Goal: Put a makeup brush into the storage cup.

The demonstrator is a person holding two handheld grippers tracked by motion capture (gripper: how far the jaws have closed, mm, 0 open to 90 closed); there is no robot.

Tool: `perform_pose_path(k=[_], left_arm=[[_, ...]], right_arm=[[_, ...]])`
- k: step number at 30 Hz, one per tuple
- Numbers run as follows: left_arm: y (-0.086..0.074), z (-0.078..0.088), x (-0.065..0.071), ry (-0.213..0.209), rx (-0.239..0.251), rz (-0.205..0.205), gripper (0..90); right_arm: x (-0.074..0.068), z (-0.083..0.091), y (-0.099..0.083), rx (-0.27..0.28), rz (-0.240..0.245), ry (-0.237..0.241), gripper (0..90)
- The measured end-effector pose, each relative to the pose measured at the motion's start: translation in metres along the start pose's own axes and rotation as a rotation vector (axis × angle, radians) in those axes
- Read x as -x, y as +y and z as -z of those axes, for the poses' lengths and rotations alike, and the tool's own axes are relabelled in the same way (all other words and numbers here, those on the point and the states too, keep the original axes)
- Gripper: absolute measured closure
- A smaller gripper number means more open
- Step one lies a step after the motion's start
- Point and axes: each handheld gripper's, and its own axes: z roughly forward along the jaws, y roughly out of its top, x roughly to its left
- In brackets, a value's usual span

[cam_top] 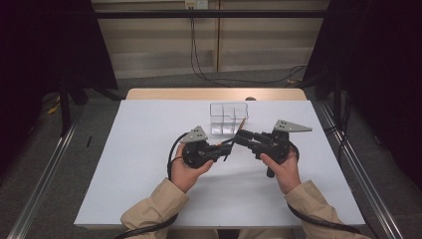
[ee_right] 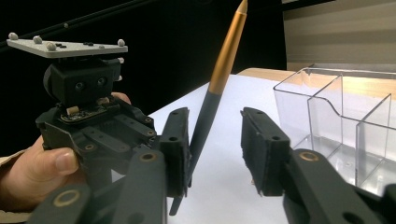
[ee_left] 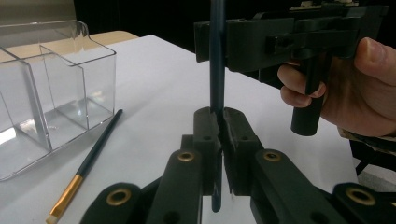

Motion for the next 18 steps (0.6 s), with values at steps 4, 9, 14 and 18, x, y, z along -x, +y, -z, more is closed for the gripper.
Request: perform_pose_path(k=[4,9,14,18], left_arm=[[-0.0003,-0.0004,0.0005,0.002,0.000,-0.004,84.8],[-0.0013,-0.0006,0.0011,-0.001,0.005,-0.005,84.8],[-0.0026,-0.0011,0.0021,-0.021,0.026,0.013,90.0],[-0.0018,0.0002,0.0017,-0.032,0.041,0.004,89.4]], right_arm=[[-0.0017,-0.0018,0.0021,0.000,0.000,0.012,68.8],[-0.0019,-0.0037,0.0031,-0.001,0.002,0.031,77.8],[-0.0042,-0.0058,0.0042,-0.001,-0.011,0.058,83.1],[-0.0063,-0.0067,0.0064,0.001,0.009,0.068,83.2]])
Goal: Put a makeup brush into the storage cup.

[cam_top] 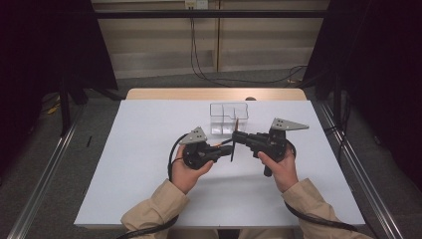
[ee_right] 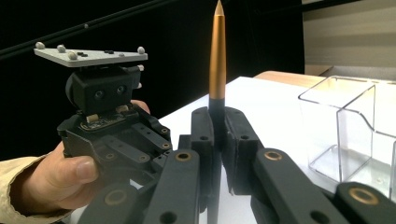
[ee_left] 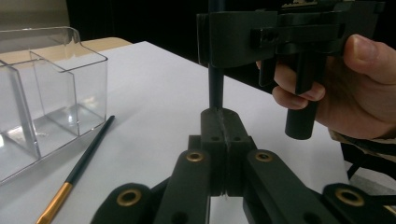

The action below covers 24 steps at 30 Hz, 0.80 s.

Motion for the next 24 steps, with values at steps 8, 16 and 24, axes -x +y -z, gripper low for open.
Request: perform_pose_path(k=[8,16,24], left_arm=[[0.000,-0.002,-0.001,-0.015,0.045,-0.034,62.2],[0.000,0.003,-0.005,-0.004,0.050,-0.033,37.0],[-0.001,0.008,-0.008,-0.009,0.056,-0.033,21.3]], right_arm=[[-0.002,0.001,0.005,0.001,0.030,0.002,83.3],[-0.002,0.000,0.006,-0.008,0.048,0.003,83.2],[-0.001,0.002,0.006,-0.005,0.061,-0.001,83.3]])
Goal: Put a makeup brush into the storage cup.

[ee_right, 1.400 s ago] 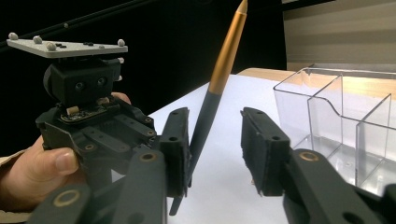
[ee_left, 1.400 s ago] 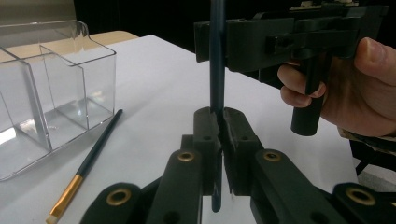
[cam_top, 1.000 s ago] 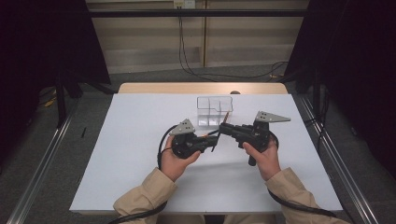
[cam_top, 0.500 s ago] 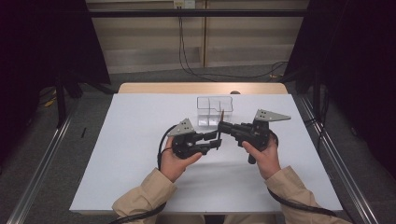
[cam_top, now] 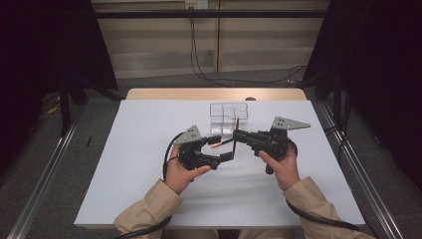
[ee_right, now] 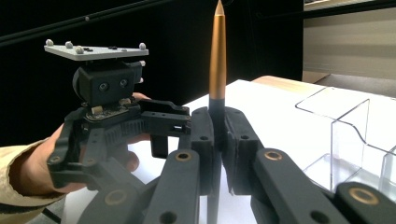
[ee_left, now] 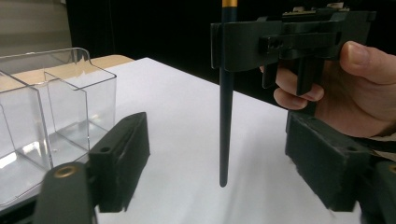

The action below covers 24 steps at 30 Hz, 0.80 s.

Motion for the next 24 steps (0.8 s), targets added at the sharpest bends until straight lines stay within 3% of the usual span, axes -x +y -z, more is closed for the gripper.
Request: perform_pose_path(k=[4,8,11,15,20,24], left_arm=[[0.001,0.004,-0.001,0.004,0.011,-0.002,14.1],[0.000,0.010,-0.004,0.015,0.027,0.024,8.2],[0.000,0.017,-0.006,0.018,0.025,0.011,3.5],[0.000,0.025,-0.008,0.021,0.032,0.010,0.8],[0.001,0.038,-0.010,0.017,0.033,-0.025,0.0],[0.002,0.048,-0.010,0.037,0.037,-0.036,0.0]], right_arm=[[-0.001,0.001,0.001,-0.003,0.008,0.000,83.2],[-0.001,0.001,0.001,-0.005,0.012,0.001,83.3],[-0.001,0.000,0.001,-0.007,0.019,0.003,83.2],[-0.002,-0.001,0.001,-0.010,0.024,0.002,83.2],[-0.002,-0.001,0.002,-0.008,0.031,0.004,83.2],[-0.002,-0.001,0.001,-0.010,0.032,0.004,83.2]])
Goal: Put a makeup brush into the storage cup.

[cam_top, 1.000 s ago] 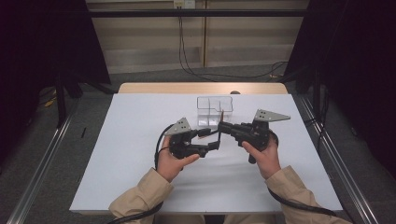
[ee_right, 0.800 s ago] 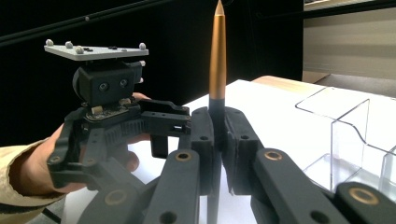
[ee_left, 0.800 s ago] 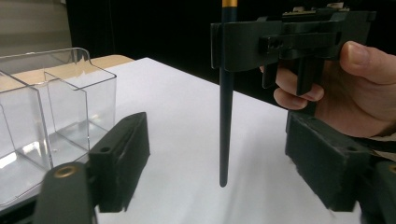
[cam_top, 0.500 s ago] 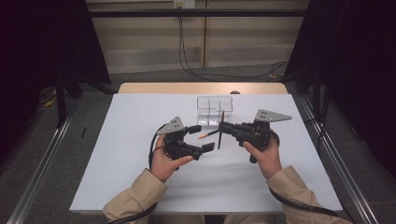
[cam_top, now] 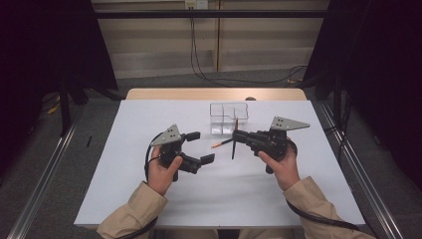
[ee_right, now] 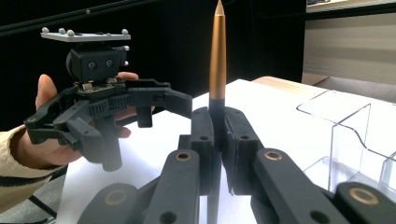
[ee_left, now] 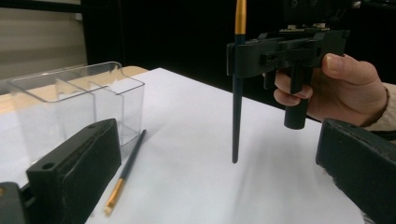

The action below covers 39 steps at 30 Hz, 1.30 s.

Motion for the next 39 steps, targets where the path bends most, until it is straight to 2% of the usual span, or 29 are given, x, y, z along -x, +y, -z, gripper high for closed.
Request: perform_pose_path(k=[2,5,12,29,39], left_arm=[[0.000,0.005,-0.001,0.007,-0.002,-0.001,0.0],[-0.002,0.013,-0.002,0.029,-0.013,-0.034,0.0],[-0.004,0.028,-0.004,0.057,-0.023,-0.062,0.0],[-0.009,0.068,-0.011,0.152,-0.027,-0.079,0.0],[-0.012,0.086,-0.013,0.187,-0.023,-0.093,0.0]], right_arm=[[0.001,0.001,0.000,0.002,-0.001,-0.004,83.2],[0.001,0.002,-0.001,0.002,-0.002,-0.006,83.2],[0.001,0.002,-0.001,0.002,0.005,-0.005,83.2],[0.003,0.004,-0.001,0.005,0.008,-0.008,83.2],[0.005,0.006,-0.001,0.009,0.007,-0.019,83.2]])
